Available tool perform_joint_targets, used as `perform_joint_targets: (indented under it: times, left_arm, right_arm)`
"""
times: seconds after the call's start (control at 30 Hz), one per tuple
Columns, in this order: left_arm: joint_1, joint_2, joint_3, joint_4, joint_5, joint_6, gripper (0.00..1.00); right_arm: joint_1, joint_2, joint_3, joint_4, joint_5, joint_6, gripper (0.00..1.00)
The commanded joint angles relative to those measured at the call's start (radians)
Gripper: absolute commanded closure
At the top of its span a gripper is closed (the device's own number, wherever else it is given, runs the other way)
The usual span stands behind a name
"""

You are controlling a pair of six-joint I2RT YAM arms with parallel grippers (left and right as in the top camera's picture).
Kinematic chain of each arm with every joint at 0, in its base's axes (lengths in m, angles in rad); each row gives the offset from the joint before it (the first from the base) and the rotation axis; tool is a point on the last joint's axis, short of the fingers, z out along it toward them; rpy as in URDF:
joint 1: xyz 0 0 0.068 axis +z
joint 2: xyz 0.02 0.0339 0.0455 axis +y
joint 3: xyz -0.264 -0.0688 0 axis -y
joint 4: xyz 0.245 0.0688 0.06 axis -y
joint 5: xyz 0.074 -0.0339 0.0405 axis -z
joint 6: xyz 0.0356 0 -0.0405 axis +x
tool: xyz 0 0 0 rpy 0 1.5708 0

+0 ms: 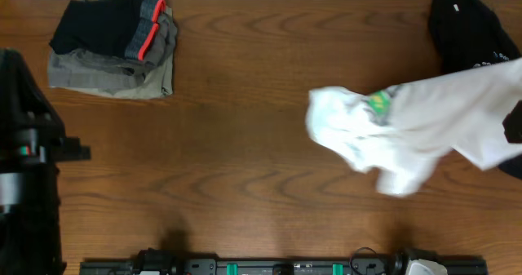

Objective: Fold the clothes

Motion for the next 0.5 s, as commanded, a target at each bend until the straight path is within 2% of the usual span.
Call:
perform_joint_targets:
  times: [0.0,0.1,0.2,0.37,0.47]
  left_arm:
    - [0.0,0.017,0.002,-0.053,0.09,-0.024,0.94]
    - [-0.005,0.052,0.0,-0.055,0.206,-0.049,0.94]
    - [-0.005,0.098,0.0,-0.093,0.243,-0.128,0.93]
    - [-0.005,0.215,-0.001,-0.191,0.351,-0.13,0.87]
    - [-0.005,0.308,-0.001,-0.249,0.458,-0.129,0.86]
  right_arm:
    - [-0.014,0.025,0.011,-0.013,0.009,-0.013,0.99]
    - [-0.013,0.048,0.011,-0.028,-0.007,-0.013,0.99]
    - [-0.013,0.07,0.01,-0.033,-0.031,-0.013,0.99]
    - [-0.013,0.109,0.011,-0.039,-0.032,-0.013,0.99]
    - [-0.014,0.13,0.01,-0.042,-0.032,-0.013,0.99]
